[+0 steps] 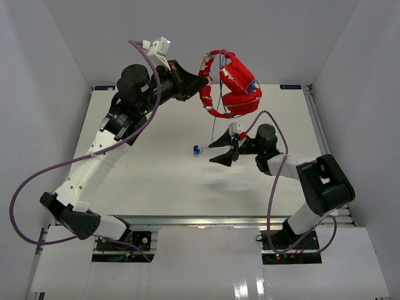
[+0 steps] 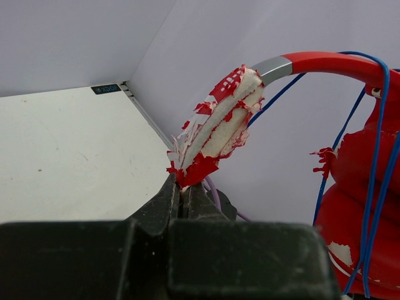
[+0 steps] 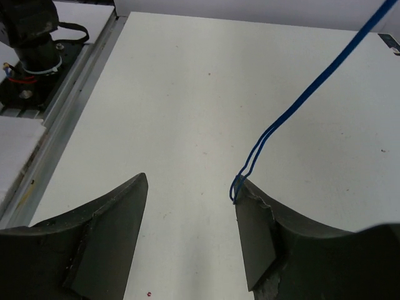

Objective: Wrap the headphones

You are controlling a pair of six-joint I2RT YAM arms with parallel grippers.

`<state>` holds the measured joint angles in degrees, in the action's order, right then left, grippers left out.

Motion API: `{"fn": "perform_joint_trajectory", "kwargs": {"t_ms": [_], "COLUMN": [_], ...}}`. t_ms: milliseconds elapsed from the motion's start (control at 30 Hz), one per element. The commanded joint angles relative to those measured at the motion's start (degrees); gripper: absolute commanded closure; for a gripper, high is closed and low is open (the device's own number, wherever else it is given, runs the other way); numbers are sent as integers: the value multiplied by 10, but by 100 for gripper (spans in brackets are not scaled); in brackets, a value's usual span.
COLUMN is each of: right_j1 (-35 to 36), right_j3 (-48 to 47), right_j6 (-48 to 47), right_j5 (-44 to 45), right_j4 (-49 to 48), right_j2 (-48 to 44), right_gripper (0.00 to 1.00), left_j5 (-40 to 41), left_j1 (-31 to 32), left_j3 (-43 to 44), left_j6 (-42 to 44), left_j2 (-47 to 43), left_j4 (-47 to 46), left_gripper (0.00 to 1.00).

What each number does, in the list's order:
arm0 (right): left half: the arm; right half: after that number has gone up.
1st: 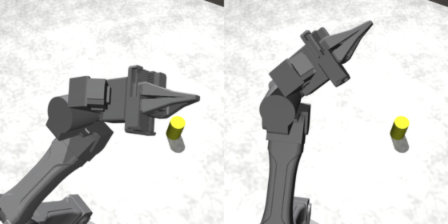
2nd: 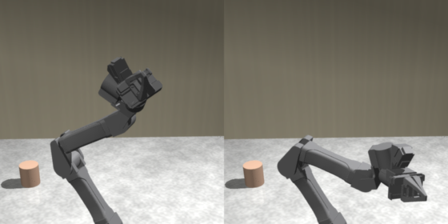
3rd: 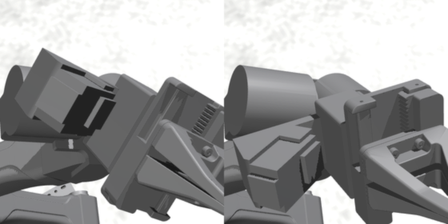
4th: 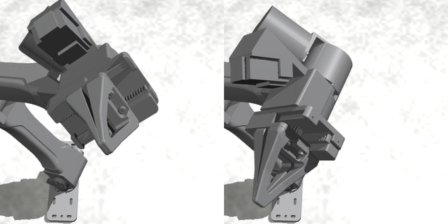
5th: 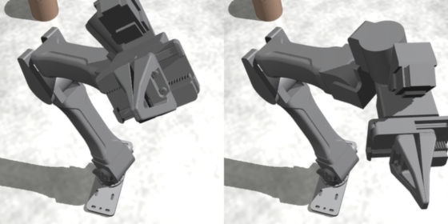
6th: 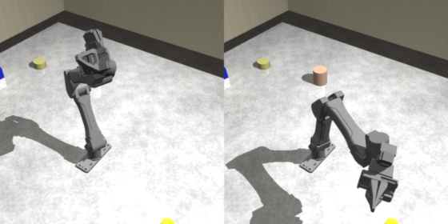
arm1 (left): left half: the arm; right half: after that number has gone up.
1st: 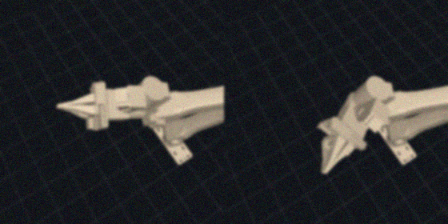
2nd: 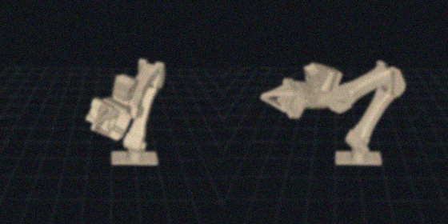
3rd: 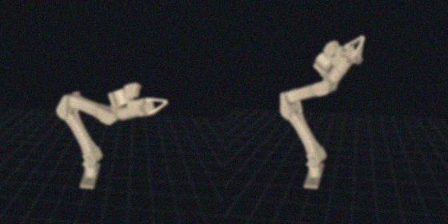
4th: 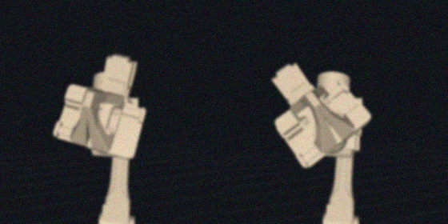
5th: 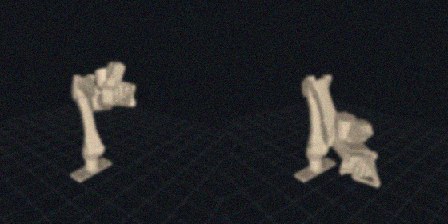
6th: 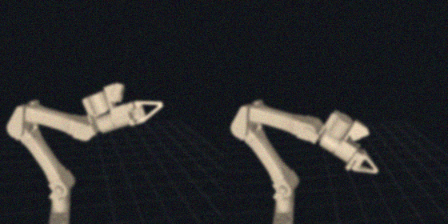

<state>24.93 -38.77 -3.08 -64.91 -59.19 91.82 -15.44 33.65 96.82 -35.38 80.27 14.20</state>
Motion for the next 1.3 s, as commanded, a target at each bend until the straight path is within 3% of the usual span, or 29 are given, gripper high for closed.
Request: {"fn": "perform_joint_trajectory", "kwargs": {"t_ms": [0, 133, 200, 333, 400, 500, 600, 667, 767, 867, 1133, 1267], "right_j1": [2, 2, 3, 4, 3, 4, 4, 5, 15, 29, 96, 117], "right_j3": [-14, -35, -43, -54, -48, -11, 21, 33, 26, -16, -189, -274], "right_j6": [-106, 0, 117, 277, 316, 300, 213, 102, -97, -224, -390, -452], "right_j5": [31, 48, 49, 54, 59, 56, 47, 52, 87, 138, 273, 400], "right_j4": [75, 5, -82, -238, -271, -251, -123, 8, 291, 494, 746, 783], "right_j2": [-10, 23, 49, 89, 86, 41, -49, -135, -239, -295, -327, -314], "right_gripper": [36, 41, 47, 75, 92, 92, 92, 92, 92, 92, 92, 92], "left_j5": [3, -3, 0, 25, 50, 144, 290, 338, 358, 354, 407, 367], "left_j1": [2, 2, 2, 2, 2, 1, -5, -20, -54, -79, -102, -103], "left_j3": [2, -3, -5, -10, -17, -41, -63, -72, -91, -111, -158, -199], "left_j6": [-16, -26, -29, -29, -28, -24, -4, 11, 28, 44, 132, 191], "left_j2": [-23, -22, -22, -25, -29, -43, -54, -51, -43, -33, 25, 50], "left_j4": [-32, -42, -46, -45, -42, -34, -34, -33, -29, -25, -29, -39], "left_gripper": [100, 100, 100, 100, 100, 100, 100, 100, 100, 100, 100, 100]}}
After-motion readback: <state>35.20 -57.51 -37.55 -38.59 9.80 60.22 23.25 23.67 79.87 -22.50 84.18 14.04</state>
